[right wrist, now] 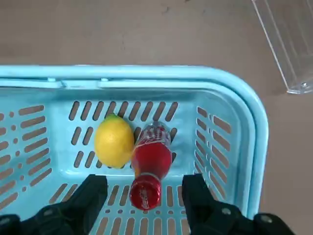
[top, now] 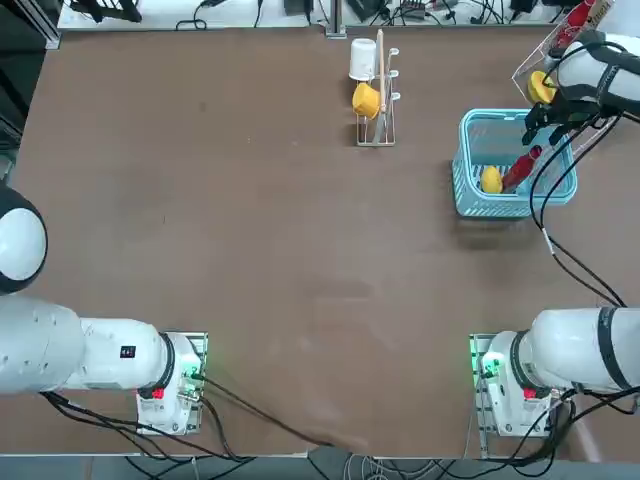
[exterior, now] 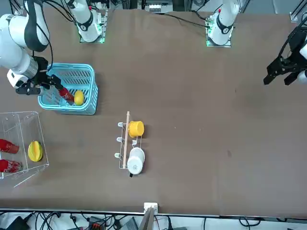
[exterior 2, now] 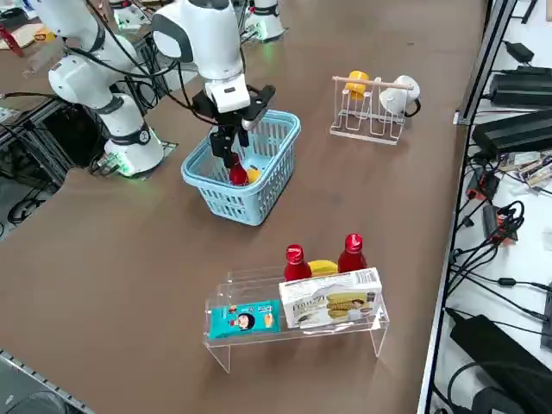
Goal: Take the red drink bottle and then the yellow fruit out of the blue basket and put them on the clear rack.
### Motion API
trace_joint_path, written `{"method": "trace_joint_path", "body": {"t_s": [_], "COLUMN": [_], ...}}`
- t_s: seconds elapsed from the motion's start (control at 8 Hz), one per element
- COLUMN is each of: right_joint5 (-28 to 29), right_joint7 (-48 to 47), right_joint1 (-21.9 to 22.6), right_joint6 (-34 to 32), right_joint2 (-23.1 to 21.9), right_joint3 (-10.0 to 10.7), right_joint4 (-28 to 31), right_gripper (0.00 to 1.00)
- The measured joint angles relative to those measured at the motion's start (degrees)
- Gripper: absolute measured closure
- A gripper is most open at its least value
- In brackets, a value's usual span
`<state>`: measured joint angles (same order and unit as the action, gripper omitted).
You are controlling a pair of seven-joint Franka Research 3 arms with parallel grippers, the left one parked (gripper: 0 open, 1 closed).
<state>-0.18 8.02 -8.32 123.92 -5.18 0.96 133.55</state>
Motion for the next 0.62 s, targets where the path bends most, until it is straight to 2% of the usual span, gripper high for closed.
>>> {"method": "trace_joint_path", "body": {"t_s": [0.62], "right_joint5": [0.0], "right_joint7": [0.0], "right_joint1": [-0.1], "right_joint6": [0.1], "right_joint2": [1.6], "right_joint3": [0.0], "right_joint4": [1.0], "right_gripper": [0.17]}}
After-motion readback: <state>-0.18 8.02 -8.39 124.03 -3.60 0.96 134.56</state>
